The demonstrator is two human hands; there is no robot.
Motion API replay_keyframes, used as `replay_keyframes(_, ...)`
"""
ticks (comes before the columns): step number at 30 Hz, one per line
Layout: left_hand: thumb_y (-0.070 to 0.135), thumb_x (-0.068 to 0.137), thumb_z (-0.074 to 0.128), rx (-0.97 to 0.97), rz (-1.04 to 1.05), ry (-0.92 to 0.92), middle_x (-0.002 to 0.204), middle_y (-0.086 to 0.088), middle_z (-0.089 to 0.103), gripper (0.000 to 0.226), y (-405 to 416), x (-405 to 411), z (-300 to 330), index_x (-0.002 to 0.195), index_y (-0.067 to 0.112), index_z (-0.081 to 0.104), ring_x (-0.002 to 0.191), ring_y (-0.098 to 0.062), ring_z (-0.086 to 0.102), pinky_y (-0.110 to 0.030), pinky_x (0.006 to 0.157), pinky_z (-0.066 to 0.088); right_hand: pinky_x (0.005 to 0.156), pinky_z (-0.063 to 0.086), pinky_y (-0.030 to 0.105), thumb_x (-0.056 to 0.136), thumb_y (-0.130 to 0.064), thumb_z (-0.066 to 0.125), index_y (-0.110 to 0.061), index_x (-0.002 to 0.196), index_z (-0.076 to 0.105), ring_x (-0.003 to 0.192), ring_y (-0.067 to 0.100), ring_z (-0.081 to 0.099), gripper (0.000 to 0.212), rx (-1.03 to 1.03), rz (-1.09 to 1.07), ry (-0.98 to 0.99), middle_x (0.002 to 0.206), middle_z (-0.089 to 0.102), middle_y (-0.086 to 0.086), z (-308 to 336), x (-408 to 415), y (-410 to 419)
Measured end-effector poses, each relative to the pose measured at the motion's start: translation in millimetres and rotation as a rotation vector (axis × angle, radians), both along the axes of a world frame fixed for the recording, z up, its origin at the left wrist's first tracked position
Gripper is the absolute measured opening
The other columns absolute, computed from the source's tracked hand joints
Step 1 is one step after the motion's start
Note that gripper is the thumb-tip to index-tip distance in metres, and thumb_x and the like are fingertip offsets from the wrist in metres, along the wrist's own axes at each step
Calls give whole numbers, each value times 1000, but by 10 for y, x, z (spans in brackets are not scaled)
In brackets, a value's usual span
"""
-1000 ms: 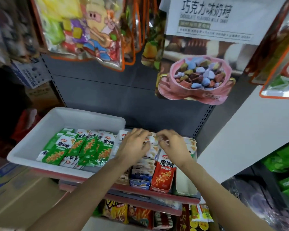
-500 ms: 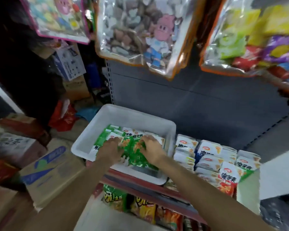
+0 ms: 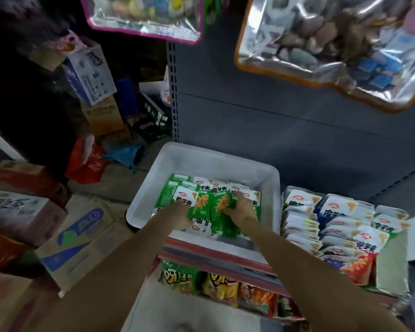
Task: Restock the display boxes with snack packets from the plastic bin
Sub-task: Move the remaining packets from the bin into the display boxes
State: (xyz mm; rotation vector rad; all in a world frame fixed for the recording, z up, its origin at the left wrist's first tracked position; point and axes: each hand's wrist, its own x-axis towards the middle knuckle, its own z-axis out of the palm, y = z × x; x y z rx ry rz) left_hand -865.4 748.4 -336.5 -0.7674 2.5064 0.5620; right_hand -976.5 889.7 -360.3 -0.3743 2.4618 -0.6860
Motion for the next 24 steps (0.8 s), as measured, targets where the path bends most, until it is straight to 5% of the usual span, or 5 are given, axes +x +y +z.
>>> replay_keyframes(4,26,91,54,32,19,2,131,-13,54,44,-67,-31,-136,131,6,52,117,-27,54,-35,97,45,43,34,17,87,-23,66,-2,119,50,70,15,53,41,35,-130,-61,92,61,8,-5,7,-109)
replay_keyframes(10,26,92,53,-20,13,110,123,-13,56,38,-68,-88,-209,125,6,54,107,-25,57,-37,91,49,59,55,30,89,-8,61,-9,89,55,70,20,62,7,-213,-218,-161,90,64,10,-37,18,-129)
replay_keyframes(14,27,98,46,323,223,414,124,-17,59,39,132,-217,4,129,3,50,94,-22,58,-32,86,45,72,56,51,88,0,60,-15,73,46,68,24,60,26,-512,-258,-213,79,60,10,130,12,28)
replay_keyframes(18,19,93,56,751,418,621,128,-16,55,51,394,-318,325,139,8,36,103,-20,57,-34,91,49,66,57,40,88,1,59,-17,73,50,77,25,60,25,-662,-162,-159,80,60,6,412,2,264)
replay_keyframes(24,2,85,65,837,281,837,98,-4,60,64,926,-496,681,139,23,38,81,-5,59,-8,60,47,70,53,16,84,3,64,-14,116,43,86,9,60,42,-835,-174,-41,95,62,0,896,-144,800)
